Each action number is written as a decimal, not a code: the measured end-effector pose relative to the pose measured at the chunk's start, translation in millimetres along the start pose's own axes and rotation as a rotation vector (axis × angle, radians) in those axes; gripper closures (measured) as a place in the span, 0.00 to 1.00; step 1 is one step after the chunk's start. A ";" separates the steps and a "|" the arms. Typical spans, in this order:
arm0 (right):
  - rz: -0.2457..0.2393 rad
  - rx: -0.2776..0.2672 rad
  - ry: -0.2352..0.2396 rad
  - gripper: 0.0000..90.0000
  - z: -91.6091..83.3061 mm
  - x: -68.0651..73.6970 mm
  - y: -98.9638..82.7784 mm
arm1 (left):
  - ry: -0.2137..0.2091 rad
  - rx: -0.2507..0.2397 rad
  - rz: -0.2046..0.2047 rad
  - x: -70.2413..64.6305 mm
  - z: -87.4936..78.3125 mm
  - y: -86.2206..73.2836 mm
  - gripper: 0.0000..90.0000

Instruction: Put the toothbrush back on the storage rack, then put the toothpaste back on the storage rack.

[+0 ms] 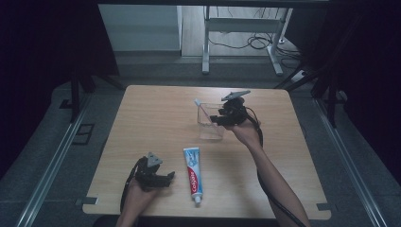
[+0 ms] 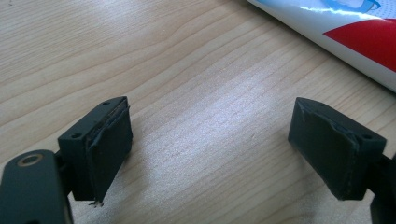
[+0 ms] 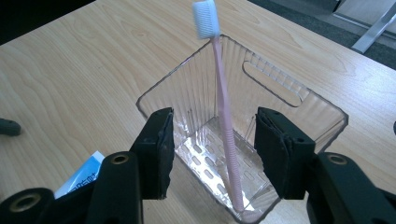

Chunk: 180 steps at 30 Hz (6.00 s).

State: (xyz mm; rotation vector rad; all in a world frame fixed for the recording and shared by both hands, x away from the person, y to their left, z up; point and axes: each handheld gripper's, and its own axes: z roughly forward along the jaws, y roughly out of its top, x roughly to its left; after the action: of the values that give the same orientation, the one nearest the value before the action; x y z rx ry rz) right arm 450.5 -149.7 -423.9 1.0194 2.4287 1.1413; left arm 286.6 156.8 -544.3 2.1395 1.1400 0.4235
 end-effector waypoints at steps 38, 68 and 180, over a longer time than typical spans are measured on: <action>-0.030 -0.035 0.020 0.44 -32.6 4.2 -34.3 | 0.001 0.000 -0.002 -0.3 0.0 0.0 0.15; -0.078 -0.057 0.019 0.15 -67.4 23.6 -72.8 | 0.002 0.000 0.003 0.1 0.0 0.1 0.15; -0.037 0.065 -0.028 0.07 -47.7 29.0 -201.1 | -0.197 0.023 0.159 -76.4 -1.9 44.3 0.16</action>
State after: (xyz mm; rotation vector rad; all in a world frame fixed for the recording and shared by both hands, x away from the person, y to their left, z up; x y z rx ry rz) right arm 308.4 -245.4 -543.2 0.9982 2.4669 1.0357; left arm 269.3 77.1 -510.5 2.2453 0.8729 0.2641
